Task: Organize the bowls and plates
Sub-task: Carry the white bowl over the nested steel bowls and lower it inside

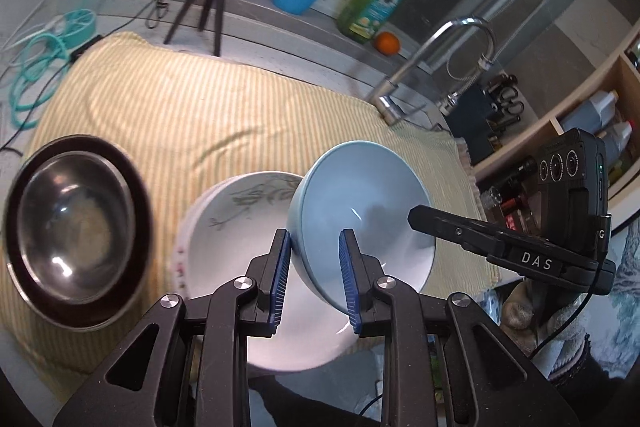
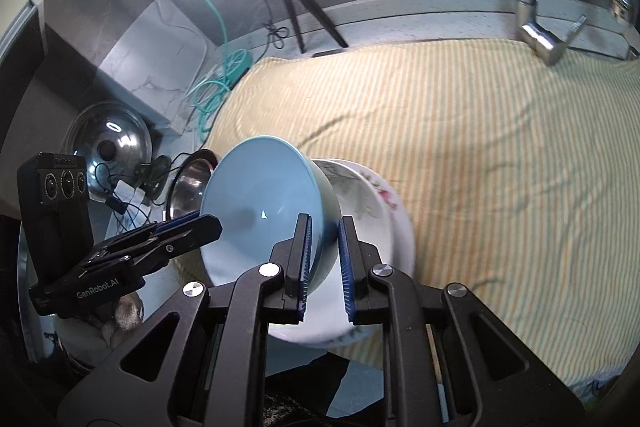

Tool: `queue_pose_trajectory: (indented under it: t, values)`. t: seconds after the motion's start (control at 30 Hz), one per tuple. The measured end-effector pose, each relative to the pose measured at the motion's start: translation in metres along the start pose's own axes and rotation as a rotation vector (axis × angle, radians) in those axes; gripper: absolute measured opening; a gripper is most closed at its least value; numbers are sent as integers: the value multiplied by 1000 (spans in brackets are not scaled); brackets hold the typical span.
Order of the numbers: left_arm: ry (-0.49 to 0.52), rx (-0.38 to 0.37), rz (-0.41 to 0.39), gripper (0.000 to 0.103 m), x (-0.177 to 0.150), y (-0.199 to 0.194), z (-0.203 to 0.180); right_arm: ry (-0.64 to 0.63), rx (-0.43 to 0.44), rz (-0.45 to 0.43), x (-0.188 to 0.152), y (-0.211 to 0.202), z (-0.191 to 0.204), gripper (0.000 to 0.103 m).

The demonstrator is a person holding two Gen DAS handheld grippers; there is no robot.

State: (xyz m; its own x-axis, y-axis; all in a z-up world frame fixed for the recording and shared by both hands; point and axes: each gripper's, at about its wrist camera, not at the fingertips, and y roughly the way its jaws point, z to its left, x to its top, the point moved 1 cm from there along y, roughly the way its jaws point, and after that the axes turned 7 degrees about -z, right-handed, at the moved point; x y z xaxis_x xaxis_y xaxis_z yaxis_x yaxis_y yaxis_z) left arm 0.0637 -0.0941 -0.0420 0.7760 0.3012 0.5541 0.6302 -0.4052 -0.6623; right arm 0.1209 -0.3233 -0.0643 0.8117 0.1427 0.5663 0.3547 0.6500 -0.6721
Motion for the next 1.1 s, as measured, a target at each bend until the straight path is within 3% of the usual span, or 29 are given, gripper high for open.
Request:
queue_pose_trajectory:
  t: [0.57, 1.1]
  values:
    - [-165, 124, -121, 23, 3, -66, 95, -163, 101, 67, 17, 78, 109, 14]
    - [-233, 198, -122, 23, 0, -76, 147, -228, 92, 156, 12, 141, 146, 14]
